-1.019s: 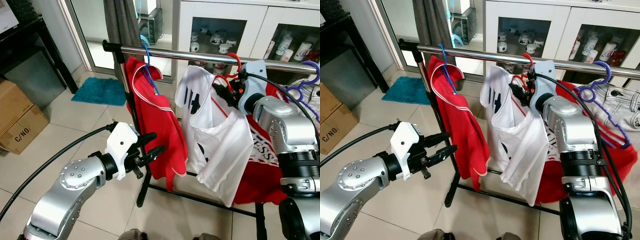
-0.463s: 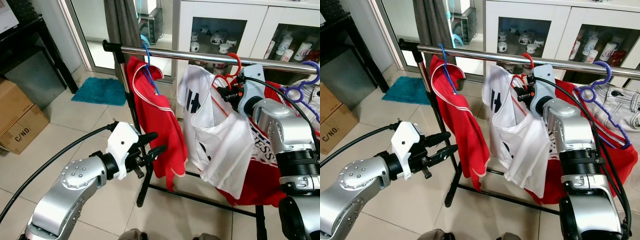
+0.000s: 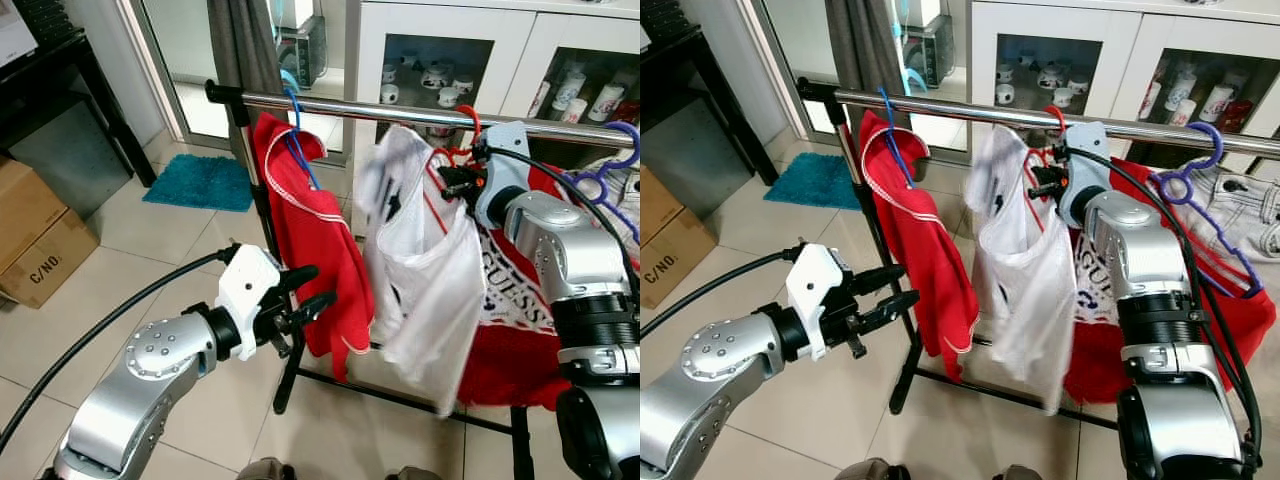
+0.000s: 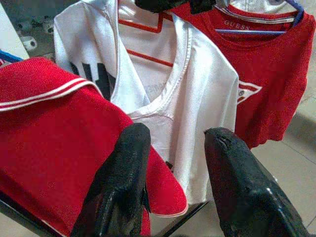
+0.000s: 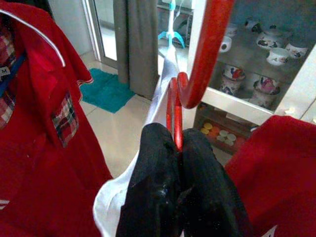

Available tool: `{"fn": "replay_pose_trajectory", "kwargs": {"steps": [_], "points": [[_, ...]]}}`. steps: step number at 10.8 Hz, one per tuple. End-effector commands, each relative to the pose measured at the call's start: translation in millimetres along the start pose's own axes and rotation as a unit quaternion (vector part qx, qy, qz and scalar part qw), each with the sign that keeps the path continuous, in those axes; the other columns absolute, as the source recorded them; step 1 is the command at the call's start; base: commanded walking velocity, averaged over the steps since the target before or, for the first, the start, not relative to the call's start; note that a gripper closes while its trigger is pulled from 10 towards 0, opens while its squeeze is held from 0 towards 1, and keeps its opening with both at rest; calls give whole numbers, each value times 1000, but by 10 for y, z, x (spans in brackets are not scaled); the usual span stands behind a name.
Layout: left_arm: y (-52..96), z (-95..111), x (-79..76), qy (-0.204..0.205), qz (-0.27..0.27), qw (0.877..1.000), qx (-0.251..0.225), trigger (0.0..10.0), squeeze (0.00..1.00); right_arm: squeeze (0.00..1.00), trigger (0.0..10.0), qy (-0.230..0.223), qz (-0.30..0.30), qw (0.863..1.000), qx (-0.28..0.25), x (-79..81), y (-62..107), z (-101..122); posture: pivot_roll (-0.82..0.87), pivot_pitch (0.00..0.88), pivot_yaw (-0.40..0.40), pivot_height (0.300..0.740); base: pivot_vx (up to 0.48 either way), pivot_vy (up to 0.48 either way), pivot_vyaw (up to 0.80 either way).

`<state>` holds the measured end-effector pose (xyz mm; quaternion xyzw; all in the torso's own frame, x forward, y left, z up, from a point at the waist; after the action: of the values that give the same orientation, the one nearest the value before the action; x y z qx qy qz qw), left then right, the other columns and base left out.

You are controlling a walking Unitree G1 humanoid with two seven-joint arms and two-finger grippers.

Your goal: Hang hanger

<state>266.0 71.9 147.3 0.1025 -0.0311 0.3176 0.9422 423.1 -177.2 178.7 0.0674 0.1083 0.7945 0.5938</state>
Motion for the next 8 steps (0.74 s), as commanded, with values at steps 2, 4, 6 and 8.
{"fn": "replay_pose_trajectory", "kwargs": {"steps": [2, 4, 6, 8], "points": [[-11, 22, 15, -7, 2, 1000, -2, 10000, 0, 0, 0, 2, 4, 1000, -8, 38, -2, 41, -86, 59, 72, 740, 0, 0, 0], [-15, 29, 58, -10, 17, 1000, -3, 10000, 0, 0, 0, 2, 4, 1000, -8, 57, -1, 34, -86, 59, 71, 740, 0, 0, 0], [-34, 81, 299, 0, 104, 994, -14, 10000, 0, 0, 0, 4, 2, 997, -78, 100, 137, 276, -81, 54, 65, 740, 0, 0, 0], [-66, 146, 365, 6, 138, 990, -33, 10000, 0, 0, 0, -4, -10, 994, -110, 142, 310, 335, -88, 49, 69, 740, 0, 0, 0]]}}
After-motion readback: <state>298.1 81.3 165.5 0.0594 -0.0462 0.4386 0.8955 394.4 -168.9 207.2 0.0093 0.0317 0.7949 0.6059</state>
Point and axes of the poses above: a point about 5 cm out from each wrist's last joint towards the gripper, its own y axis pointing back from the gripper into the wrist, its own z axis along the axis of the wrist's last joint, x = y × z, the point moved 6 cm from there along -y, pointing out of the wrist towards the gripper, and after that the axes turned 3 degrees about -y, right-handed, at the moved point
